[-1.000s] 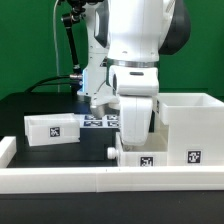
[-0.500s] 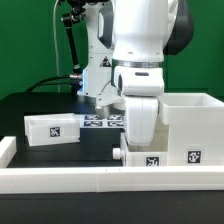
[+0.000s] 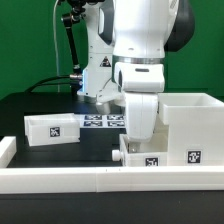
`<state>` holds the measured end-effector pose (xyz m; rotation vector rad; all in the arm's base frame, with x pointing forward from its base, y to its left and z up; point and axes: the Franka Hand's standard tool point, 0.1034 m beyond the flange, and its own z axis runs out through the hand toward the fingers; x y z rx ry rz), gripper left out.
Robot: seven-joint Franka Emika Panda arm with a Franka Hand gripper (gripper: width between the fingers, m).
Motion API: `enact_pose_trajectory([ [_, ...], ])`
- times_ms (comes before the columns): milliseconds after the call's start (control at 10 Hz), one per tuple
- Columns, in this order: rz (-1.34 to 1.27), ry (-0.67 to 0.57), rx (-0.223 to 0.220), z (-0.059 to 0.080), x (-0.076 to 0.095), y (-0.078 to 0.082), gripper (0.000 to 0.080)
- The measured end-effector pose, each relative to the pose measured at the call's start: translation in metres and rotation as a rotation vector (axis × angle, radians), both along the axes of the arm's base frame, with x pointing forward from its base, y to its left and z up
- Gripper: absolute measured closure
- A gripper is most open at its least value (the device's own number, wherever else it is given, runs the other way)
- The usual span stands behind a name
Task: Assemble drawer
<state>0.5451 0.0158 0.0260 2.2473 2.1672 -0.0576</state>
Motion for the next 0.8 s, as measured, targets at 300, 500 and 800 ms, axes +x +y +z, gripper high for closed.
enact_pose_trajectory([
  [300,-0.012,0.012,-0.008,0.023,0.005,-0.006,0.0154],
  [500,-0.001,0.023,-0.013,0.032,0.011,-0.018,0.0151],
  [800,0.014,0.021,-0.011,0.031,0.014,-0.035,0.0151],
])
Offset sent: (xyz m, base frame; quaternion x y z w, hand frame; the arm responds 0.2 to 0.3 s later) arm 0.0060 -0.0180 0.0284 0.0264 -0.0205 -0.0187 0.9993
